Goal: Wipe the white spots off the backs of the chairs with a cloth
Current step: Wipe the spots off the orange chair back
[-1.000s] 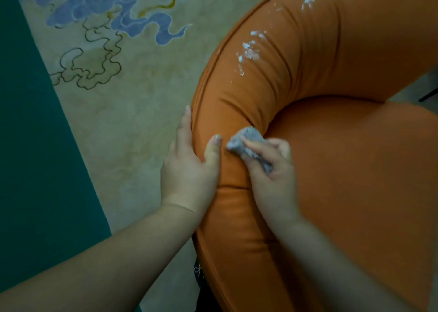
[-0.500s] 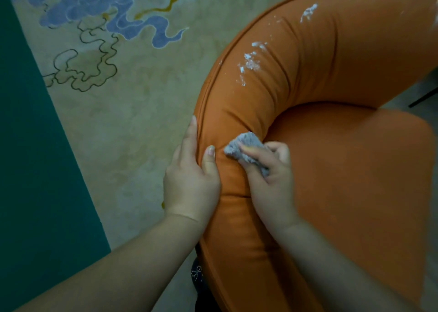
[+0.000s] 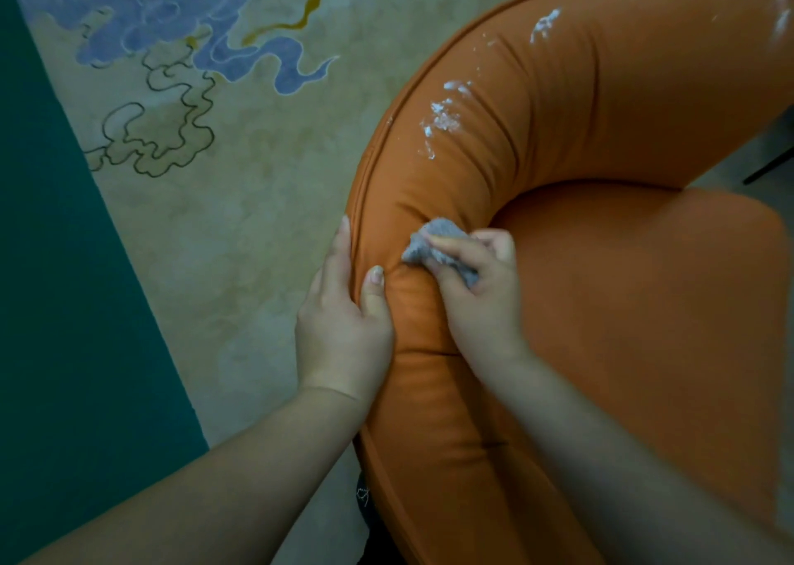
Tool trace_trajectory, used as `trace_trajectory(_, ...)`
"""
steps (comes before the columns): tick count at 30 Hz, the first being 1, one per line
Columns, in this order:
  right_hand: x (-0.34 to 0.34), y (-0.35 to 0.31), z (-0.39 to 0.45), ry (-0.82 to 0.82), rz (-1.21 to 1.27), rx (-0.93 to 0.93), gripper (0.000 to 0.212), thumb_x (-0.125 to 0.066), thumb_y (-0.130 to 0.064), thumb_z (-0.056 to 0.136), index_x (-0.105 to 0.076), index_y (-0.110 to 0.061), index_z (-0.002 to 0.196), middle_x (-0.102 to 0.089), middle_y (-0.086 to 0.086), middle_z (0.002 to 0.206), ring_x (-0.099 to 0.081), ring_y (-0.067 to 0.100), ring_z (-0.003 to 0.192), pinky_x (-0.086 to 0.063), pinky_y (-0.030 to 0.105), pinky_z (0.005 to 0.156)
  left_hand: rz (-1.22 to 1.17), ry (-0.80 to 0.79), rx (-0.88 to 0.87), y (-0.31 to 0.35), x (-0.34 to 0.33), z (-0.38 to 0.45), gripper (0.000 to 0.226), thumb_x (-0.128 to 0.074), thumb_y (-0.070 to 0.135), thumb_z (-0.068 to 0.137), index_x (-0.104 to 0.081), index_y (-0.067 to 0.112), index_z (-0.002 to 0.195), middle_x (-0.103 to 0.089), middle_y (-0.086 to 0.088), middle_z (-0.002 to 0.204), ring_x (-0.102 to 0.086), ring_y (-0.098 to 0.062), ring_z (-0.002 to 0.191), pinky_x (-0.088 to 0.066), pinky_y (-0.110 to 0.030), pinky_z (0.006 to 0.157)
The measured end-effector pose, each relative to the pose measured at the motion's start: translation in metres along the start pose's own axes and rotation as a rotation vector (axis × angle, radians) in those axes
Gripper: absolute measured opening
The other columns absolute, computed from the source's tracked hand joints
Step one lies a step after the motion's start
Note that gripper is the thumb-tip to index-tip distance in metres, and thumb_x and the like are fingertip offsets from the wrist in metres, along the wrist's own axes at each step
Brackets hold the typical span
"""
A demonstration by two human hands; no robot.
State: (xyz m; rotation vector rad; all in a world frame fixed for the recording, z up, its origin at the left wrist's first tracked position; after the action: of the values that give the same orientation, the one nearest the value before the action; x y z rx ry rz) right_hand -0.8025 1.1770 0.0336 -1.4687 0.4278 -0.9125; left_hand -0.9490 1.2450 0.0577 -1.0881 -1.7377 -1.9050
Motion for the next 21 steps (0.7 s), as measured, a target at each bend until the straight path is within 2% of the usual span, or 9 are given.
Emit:
trace_trajectory(4,-0.018,-0.019,0.042,0.024,-0.054,0.070,0.027,-0.072,-0.006,0.079,-0.074,-0.019,0.103,-0.040,0.000,0.097,-0.050,0.016,0.094,-0.041,0.017,0.094,-0.013,0.005,0.003,0.000,0.000,0.001,0.057,-0.050,0.032,0.094,-0.029,0.035,0.147,-0.042,0.006,0.147,-0.040,-0.012,0.131,-0.020,-0.006,0.095)
trace_trajectory(5,-0.019,-0.019,0.041,0.027,-0.052,0.072,0.028,-0.071,-0.006,0.080,-0.073,-0.021,0.103,-0.040,0.000,0.097,-0.051,0.016,0.095,-0.042,0.018,0.095,-0.018,0.001,0.009,-0.001,-0.001,0.000,0.057,-0.049,0.032,0.094,-0.029,0.036,0.147,-0.042,0.006,0.147,-0.041,-0.013,0.130,-0.021,-0.008,0.096)
trace_trajectory(8,-0.011,-0.013,0.016,0.005,-0.006,0.015,0.040,-0.072,-0.003,0.079,-0.066,-0.037,0.098,-0.040,-0.004,0.097,-0.050,0.001,0.093,-0.038,0.008,0.090,-0.028,-0.007,0.023,-0.002,0.000,-0.001,0.058,-0.050,0.034,0.093,-0.028,0.038,0.147,-0.043,0.006,0.147,-0.045,-0.018,0.129,-0.029,-0.018,0.096)
trace_trajectory(10,-0.004,-0.010,-0.004,-0.015,0.022,-0.041,0.046,-0.071,-0.002,0.080,-0.061,-0.045,0.094,-0.042,-0.003,0.099,-0.051,-0.002,0.095,-0.037,0.004,0.088,-0.029,-0.023,0.021,0.000,-0.001,-0.001,0.058,-0.049,0.035,0.093,-0.027,0.038,0.148,-0.042,0.007,0.148,-0.044,-0.018,0.130,-0.031,-0.021,0.097)
trace_trajectory(12,-0.002,-0.010,-0.009,-0.032,0.030,-0.111,0.043,-0.071,-0.003,0.081,-0.062,-0.044,0.092,-0.046,0.004,0.103,-0.053,-0.003,0.094,-0.037,0.002,0.085,-0.023,-0.039,0.038,0.002,-0.001,-0.001,0.059,-0.047,0.038,0.094,-0.025,0.038,0.148,-0.039,0.007,0.149,-0.042,-0.018,0.131,-0.034,-0.026,0.098)
trace_trajectory(15,0.002,-0.017,0.000,-0.059,0.030,-0.225,0.037,-0.071,-0.006,0.083,-0.064,-0.042,0.087,-0.049,0.001,0.103,-0.055,-0.001,0.091,-0.040,0.003,0.084,-0.035,-0.070,0.056,0.007,0.000,-0.001,0.060,-0.046,0.039,0.095,-0.022,0.036,0.149,-0.038,0.005,0.150,-0.039,-0.017,0.132,-0.035,-0.029,0.098)
trace_trajectory(18,0.007,-0.025,0.007,-0.002,0.014,-0.249,0.033,-0.070,-0.010,0.084,-0.066,-0.043,0.088,-0.047,0.000,0.101,-0.056,0.013,0.089,-0.047,0.022,0.088,-0.046,-0.130,0.049,0.009,0.000,0.000,0.061,-0.042,0.044,0.095,-0.016,0.035,0.150,-0.032,0.005,0.152,-0.035,-0.014,0.134,-0.034,-0.028,0.097)
trace_trajectory(20,0.010,-0.030,0.011,0.120,0.055,-0.282,0.033,-0.069,-0.011,0.086,-0.067,-0.044,0.090,-0.047,0.002,0.104,-0.056,0.024,0.084,-0.048,0.038,0.081,-0.049,-0.172,0.025,0.008,-0.001,0.002,0.062,-0.037,0.046,0.096,-0.011,0.034,0.151,-0.027,0.005,0.155,-0.031,-0.014,0.135,-0.032,-0.028,0.098)
trace_trajectory(21,0.011,-0.032,0.015,0.190,0.074,-0.292,0.032,-0.068,-0.011,0.087,-0.067,-0.043,0.091,-0.048,0.007,0.107,-0.056,0.026,0.081,-0.049,0.038,0.075,-0.043,-0.193,0.009,0.009,-0.001,0.007,0.062,-0.034,0.046,0.097,-0.010,0.032,0.152,-0.026,0.004,0.155,-0.031,-0.015,0.136,-0.031,-0.029,0.099)
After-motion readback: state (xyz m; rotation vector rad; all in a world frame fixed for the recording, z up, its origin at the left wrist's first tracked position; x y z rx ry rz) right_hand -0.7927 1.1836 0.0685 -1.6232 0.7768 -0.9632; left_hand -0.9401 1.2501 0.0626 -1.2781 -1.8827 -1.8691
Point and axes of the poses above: each hand's wrist, its own z-axis towards the middle knuckle, its own x-axis out of the back of the hand, y = z × x, the point moved 6 cm from there along z, towards the middle knuckle
